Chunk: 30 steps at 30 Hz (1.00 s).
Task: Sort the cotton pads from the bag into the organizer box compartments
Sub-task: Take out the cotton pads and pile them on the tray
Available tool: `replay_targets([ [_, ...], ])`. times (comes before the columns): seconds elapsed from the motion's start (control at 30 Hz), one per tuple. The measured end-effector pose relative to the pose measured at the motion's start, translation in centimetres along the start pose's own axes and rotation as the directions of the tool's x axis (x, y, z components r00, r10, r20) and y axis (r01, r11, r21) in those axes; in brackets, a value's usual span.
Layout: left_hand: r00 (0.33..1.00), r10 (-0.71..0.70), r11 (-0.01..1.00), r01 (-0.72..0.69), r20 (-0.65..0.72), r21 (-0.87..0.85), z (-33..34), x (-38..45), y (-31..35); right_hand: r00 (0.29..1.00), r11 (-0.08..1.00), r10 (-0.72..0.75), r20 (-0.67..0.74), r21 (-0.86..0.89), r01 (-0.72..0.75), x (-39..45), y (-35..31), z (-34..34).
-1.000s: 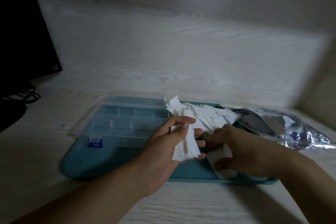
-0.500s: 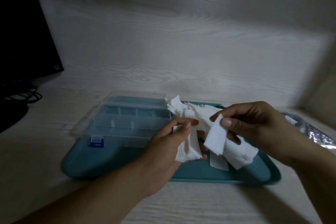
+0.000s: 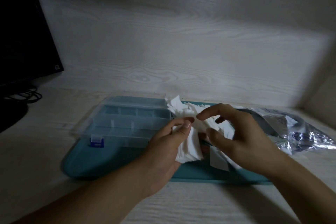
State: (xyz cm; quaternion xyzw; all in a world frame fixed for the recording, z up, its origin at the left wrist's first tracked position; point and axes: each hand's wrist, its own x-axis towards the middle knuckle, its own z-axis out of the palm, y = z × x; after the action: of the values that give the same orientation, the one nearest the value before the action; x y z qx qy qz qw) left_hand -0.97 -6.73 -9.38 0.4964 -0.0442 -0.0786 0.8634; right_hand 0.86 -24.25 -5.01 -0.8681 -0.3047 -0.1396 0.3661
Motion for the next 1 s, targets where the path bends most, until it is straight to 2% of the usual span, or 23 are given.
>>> replay_targets([
  [0.1, 1.000, -0.024, 0.999, 0.024, 0.010, -0.030, 0.1, 0.0, 0.2, 0.971, 0.998, -0.053, 0.233, 0.048, 0.043, -0.3, -0.8, -1.0],
  [0.17, 0.999, -0.043, 0.998, 0.043, 0.012, -0.048, 0.1, -0.1, 0.2, 0.956, 0.999, -0.042, 0.292, 0.014, 0.040, -0.6, -0.9, -0.6],
  [0.4, 0.998, -0.046, 0.995, 0.049, 0.034, -0.091, 0.2, -0.1, 0.3, 0.968, 0.998, -0.064, 0.241, 0.024, 0.060, -0.5, -0.4, 0.6],
  [0.8, 0.995, -0.018, 0.994, 0.028, 0.095, -0.109, 0.1, -0.2, 0.3, 0.962, 0.997, -0.026, 0.273, 0.083, 0.003, -0.3, -0.2, 0.2],
  [1.0, 0.994, -0.035, 0.995, 0.044, 0.103, -0.093, 0.0, -0.1, 0.3, 0.963, 0.996, -0.048, 0.266, 0.082, 0.027, -0.4, -0.3, 0.6],
])
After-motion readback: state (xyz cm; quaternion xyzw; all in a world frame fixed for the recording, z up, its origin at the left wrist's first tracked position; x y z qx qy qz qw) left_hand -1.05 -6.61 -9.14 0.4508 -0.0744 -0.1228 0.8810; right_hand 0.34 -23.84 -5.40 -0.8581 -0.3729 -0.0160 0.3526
